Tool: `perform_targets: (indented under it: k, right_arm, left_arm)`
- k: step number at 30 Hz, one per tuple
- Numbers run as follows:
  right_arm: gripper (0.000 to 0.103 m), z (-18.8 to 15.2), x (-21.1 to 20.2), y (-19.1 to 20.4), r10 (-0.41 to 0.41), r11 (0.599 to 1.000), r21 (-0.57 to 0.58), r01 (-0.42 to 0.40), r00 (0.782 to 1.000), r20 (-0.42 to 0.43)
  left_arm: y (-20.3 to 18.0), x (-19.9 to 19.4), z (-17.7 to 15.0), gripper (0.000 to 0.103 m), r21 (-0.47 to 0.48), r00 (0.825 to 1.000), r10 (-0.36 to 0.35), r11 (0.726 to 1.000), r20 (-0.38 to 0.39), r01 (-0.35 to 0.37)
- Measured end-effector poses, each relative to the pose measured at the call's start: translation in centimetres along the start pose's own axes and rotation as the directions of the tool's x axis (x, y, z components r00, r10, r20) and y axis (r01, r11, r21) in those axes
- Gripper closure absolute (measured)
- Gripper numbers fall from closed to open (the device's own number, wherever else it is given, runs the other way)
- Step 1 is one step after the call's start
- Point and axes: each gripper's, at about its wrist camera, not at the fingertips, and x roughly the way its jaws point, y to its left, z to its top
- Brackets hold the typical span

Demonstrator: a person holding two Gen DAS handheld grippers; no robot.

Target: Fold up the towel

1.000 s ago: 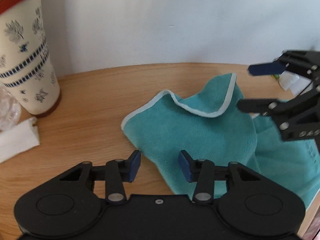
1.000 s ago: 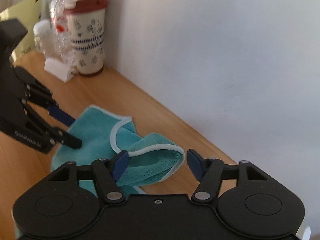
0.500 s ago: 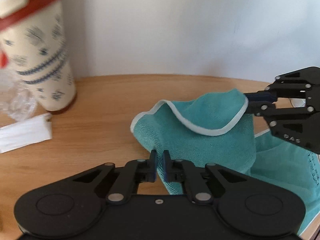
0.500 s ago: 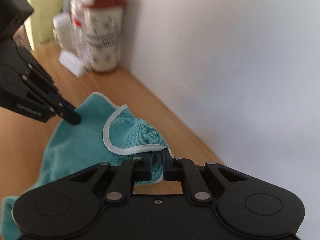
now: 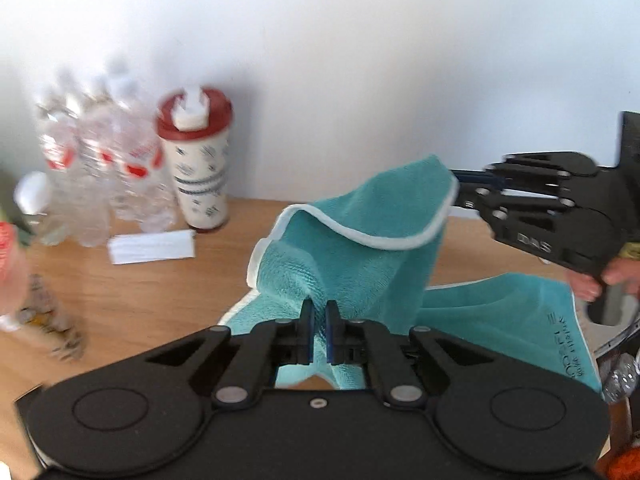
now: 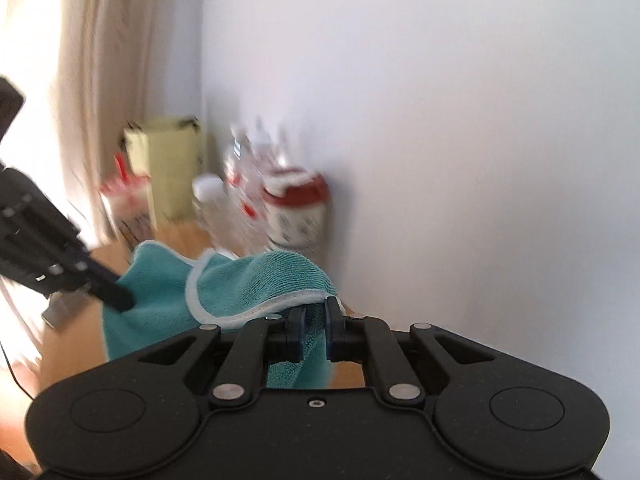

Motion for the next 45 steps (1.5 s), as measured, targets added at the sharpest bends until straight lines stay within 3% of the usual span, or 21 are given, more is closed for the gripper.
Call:
perform_targets:
  k: [3,5,6,9,12,15,17,19,20,21,22,24,28,29,32,36,39,43,44,45]
  right_arm:
    - [0.086,0.2,2.4,0.8,0.025,1.000,0.004,-0.025,0.999,-0.025]
    - [0.067,0.0,4.5,1.7,0.004,1.000,0.011,-0.003,0.998,-0.057]
    - [0.057,-0.3,5.3,1.8,-0.018,1.000,0.011,0.019,0.997,-0.076]
    - [0.057,-1.6,6.7,1.5,-0.075,0.996,0.037,0.081,0.986,-0.147]
    - [0.057,-3.5,4.7,-0.4,-0.109,0.987,0.092,0.131,0.970,-0.217]
    - [0.057,-5.7,3.2,-0.7,-0.124,0.976,0.128,0.175,0.935,-0.333]
    - [0.057,-7.3,2.2,-0.4,-0.125,0.972,0.137,0.193,0.910,-0.394]
    - [0.058,-9.9,0.8,0.4,-0.154,0.961,0.133,0.242,0.868,-0.471]
    - [0.059,-10.9,0.4,0.7,-0.175,0.952,0.132,0.276,0.845,-0.505]
    - [0.059,-12.3,-0.3,0.8,-0.193,0.932,0.153,0.328,0.808,-0.557]
    - [0.059,-13.6,-1.0,0.8,-0.198,0.911,0.184,0.368,0.785,-0.588]
    - [0.059,-15.1,-1.9,1.0,-0.204,0.880,0.226,0.417,0.763,-0.613]
    - [0.059,-17.5,-3.6,1.7,-0.234,0.828,0.249,0.503,0.712,-0.662]
    - [0.059,-17.8,-3.8,2.0,-0.235,0.820,0.259,0.511,0.711,-0.663]
    - [0.059,-18.3,-4.5,2.8,-0.230,0.802,0.289,0.523,0.717,-0.658]
    - [0.059,-17.4,-4.3,5.1,-0.225,0.811,0.297,0.504,0.738,-0.636]
    - [0.059,-17.0,-4.3,6.6,-0.267,0.818,0.236,0.524,0.710,-0.651]
    - [0.059,-17.8,-4.6,6.3,-0.297,0.772,0.237,0.589,0.665,-0.685]
    - [0.059,-18.0,-5.0,6.0,-0.309,0.762,0.237,0.603,0.660,-0.685]
    - [0.057,-18.2,-5.3,5.8,-0.321,0.752,0.235,0.615,0.654,-0.685]
  left_arm:
    - [-0.7,-1.4,-0.1,0.099,-0.040,0.994,0.099,0.994,-0.046,-0.101]
    - [-0.6,-0.7,-0.5,0.099,-0.015,0.978,0.198,0.980,-0.067,-0.200]
    - [-0.2,0.0,-0.8,0.098,-0.016,0.973,0.215,0.976,-0.079,-0.217]
    - [2.0,3.5,-1.8,0.098,-0.060,0.960,0.242,0.966,-0.143,-0.253]
    - [5.5,9.5,-3.4,0.099,-0.115,0.943,0.263,0.950,-0.205,-0.290]
    - [6.9,11.9,-3.7,0.098,-0.137,0.958,0.220,0.960,-0.184,-0.246]
    - [7.4,13.3,-3.4,0.097,-0.108,0.956,0.226,0.963,-0.186,-0.249]
    - [8.2,14.2,-3.0,0.089,-0.125,0.966,0.180,0.971,-0.187,-0.205]
    - [8.5,14.1,-2.9,0.073,-0.137,0.968,0.168,0.971,-0.186,-0.195]
    - [8.8,14.1,-2.8,0.052,-0.149,0.970,0.157,0.971,-0.185,-0.186]
    - [9.1,13.2,-2.8,0.048,-0.150,0.973,0.154,0.972,-0.171,-0.180]
    - [9.4,11.8,-2.9,0.042,-0.145,0.977,0.153,0.974,-0.150,-0.175]
    - [10.5,9.4,-4.3,0.041,-0.114,0.976,0.122,0.983,-0.182,-0.144]
    - [10.7,9.1,-5.1,0.038,-0.110,0.974,0.099,0.986,-0.202,-0.123]
    - [11.1,9.8,-7.4,0.038,-0.091,0.961,0.059,0.992,-0.271,-0.086]
    - [11.5,10.9,-9.2,0.038,-0.100,0.954,0.029,0.993,-0.299,-0.061]
    - [12.1,11.3,-9.3,0.043,-0.157,0.960,0.001,0.986,-0.279,-0.047]
    - [12.3,11.9,-9.2,0.047,-0.178,0.968,-0.026,0.984,-0.251,-0.020]
    - [12.4,12.1,-9.1,0.052,-0.186,0.969,-0.028,0.982,-0.245,-0.019]
    - [12.3,12.2,-9.0,0.071,-0.185,0.970,-0.020,0.982,-0.243,-0.026]
